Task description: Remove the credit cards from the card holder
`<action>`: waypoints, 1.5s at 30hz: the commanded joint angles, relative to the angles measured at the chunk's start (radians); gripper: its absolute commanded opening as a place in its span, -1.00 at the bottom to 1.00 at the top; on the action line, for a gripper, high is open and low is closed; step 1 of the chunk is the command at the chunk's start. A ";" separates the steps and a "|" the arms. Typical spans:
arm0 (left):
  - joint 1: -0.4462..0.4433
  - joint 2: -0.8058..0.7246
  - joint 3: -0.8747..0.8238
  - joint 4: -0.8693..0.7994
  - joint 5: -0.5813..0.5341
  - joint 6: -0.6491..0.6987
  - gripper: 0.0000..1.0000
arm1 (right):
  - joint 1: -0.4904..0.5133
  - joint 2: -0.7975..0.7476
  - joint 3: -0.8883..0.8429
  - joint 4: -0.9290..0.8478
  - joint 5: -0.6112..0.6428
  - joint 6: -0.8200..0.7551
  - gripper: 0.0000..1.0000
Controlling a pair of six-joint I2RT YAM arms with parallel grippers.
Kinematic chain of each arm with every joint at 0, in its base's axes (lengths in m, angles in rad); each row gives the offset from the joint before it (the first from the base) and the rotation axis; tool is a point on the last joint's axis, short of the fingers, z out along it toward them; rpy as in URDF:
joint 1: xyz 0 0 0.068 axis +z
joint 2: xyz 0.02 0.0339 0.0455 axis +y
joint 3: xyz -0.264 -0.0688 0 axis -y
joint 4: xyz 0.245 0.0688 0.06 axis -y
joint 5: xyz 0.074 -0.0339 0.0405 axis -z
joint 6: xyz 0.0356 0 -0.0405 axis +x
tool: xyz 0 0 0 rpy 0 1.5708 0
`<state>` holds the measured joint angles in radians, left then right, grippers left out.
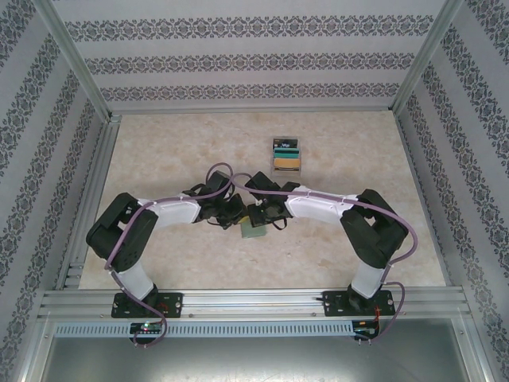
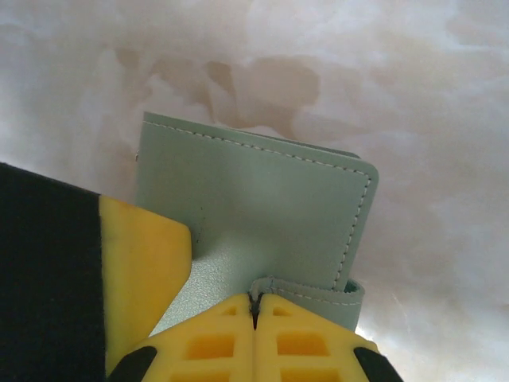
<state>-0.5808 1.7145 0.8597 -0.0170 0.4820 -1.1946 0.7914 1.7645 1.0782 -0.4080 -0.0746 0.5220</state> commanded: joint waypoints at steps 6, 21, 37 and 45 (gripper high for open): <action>-0.025 0.139 0.105 -0.318 -0.057 0.031 -1.00 | -0.062 -0.084 -0.113 0.123 -0.137 0.070 -1.00; -0.013 0.212 0.092 -0.347 -0.080 0.091 -1.00 | -0.239 -0.325 -0.348 0.190 -0.205 0.095 -1.00; 0.100 -0.339 0.124 -0.532 -0.323 0.244 0.99 | -0.079 -0.263 -0.103 0.228 -0.335 0.174 -1.00; 0.168 -0.513 0.024 -0.562 -0.335 0.262 0.99 | -0.047 -0.207 -0.032 0.224 -0.337 0.177 -1.00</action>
<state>-0.4225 1.2217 0.9203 -0.5220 0.1699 -0.9642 0.7441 1.5459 1.0294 -0.1806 -0.4091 0.6903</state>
